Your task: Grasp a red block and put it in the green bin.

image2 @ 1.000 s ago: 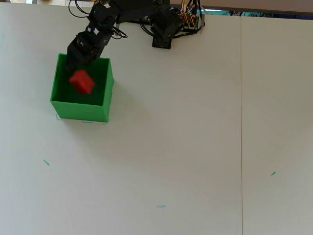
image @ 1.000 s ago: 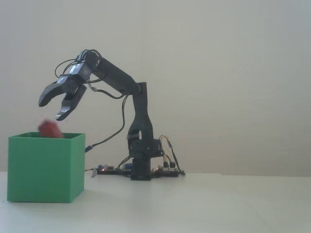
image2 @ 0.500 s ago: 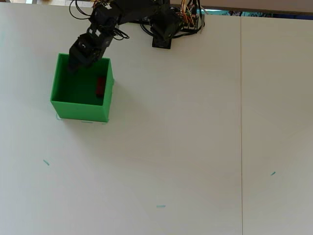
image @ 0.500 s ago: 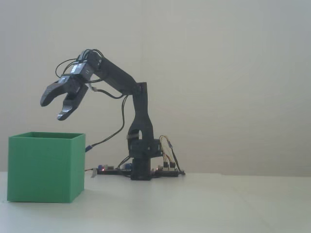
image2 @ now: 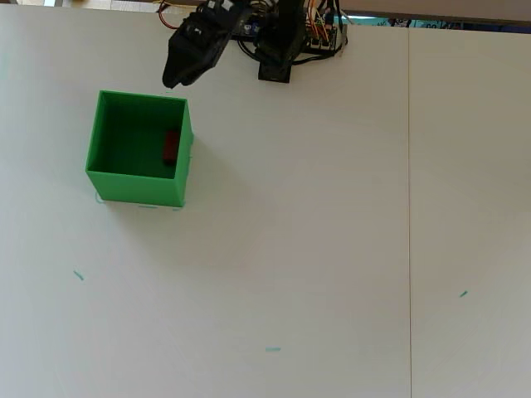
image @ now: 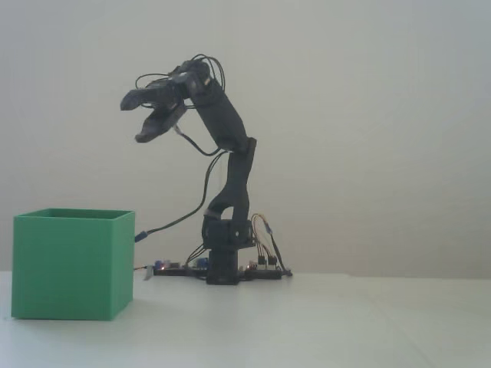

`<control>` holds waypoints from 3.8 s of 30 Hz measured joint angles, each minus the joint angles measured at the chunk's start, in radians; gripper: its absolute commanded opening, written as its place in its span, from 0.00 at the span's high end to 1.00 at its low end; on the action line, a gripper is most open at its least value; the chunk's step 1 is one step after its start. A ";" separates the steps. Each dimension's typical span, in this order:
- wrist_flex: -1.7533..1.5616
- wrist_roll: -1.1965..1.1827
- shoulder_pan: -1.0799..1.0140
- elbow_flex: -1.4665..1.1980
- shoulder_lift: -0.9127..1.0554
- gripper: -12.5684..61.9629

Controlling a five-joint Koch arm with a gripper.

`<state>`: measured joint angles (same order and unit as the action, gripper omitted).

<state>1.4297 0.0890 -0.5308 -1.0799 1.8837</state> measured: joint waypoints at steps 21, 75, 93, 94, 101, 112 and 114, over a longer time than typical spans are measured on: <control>0.008 -0.071 0.390 -0.069 0.353 0.41; -1.698 -0.189 0.574 -2.000 0.353 0.39; -1.462 -0.190 0.617 -2.002 0.353 0.39; -1.459 -0.190 0.617 -2.002 0.353 0.39; -1.448 -0.190 0.617 -2.002 0.353 0.39; -1.447 -0.190 0.617 -2.002 0.353 0.38; -1.447 -0.190 0.617 -2.002 0.353 0.38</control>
<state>-0.0169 -0.1012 0.0859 -3.0818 2.2365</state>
